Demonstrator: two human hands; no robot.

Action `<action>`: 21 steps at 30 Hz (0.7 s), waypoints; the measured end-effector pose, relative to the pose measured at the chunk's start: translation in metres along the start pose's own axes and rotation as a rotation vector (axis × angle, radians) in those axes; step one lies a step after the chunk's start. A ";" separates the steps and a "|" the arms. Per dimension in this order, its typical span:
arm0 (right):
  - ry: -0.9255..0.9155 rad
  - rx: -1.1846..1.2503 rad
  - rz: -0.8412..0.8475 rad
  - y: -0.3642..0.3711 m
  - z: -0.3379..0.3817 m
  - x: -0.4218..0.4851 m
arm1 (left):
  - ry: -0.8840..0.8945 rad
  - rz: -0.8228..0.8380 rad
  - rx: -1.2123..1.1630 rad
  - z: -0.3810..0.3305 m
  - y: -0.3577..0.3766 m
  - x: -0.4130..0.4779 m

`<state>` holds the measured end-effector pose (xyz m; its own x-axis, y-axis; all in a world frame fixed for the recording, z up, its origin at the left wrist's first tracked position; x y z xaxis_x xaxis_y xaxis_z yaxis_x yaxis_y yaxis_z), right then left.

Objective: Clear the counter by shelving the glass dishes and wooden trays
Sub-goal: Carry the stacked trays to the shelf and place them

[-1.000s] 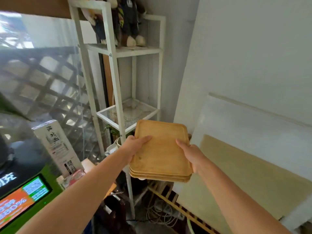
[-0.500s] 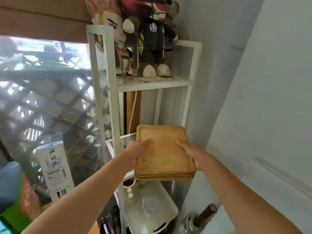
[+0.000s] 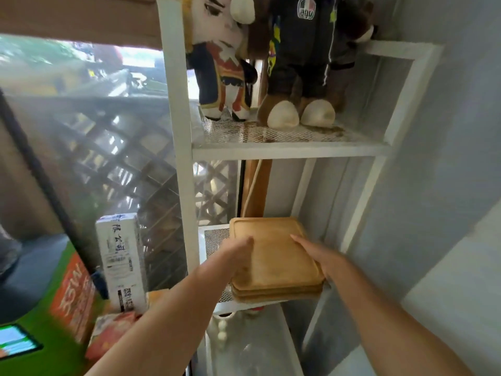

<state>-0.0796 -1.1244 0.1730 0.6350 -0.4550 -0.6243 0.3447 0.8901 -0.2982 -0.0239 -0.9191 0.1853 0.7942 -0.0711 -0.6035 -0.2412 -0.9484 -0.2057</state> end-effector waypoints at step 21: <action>-0.169 -0.172 0.021 0.036 0.018 0.045 | 0.038 -0.389 0.316 0.010 -0.003 0.040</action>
<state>-0.0258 -1.1132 0.1471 0.7522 -0.4214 -0.5065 0.2165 0.8841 -0.4141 0.0030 -0.9157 0.1544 0.8770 0.2524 -0.4088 -0.0759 -0.7674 -0.6367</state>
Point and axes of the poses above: each hand's wrist, its own x-axis towards the middle knuckle, its own y-axis out of the palm, z = x × y, the point moved 1 cm from there along x, towards the middle knuckle, and after that the axes turned 3 degrees about -z, right-handed, at the moved point
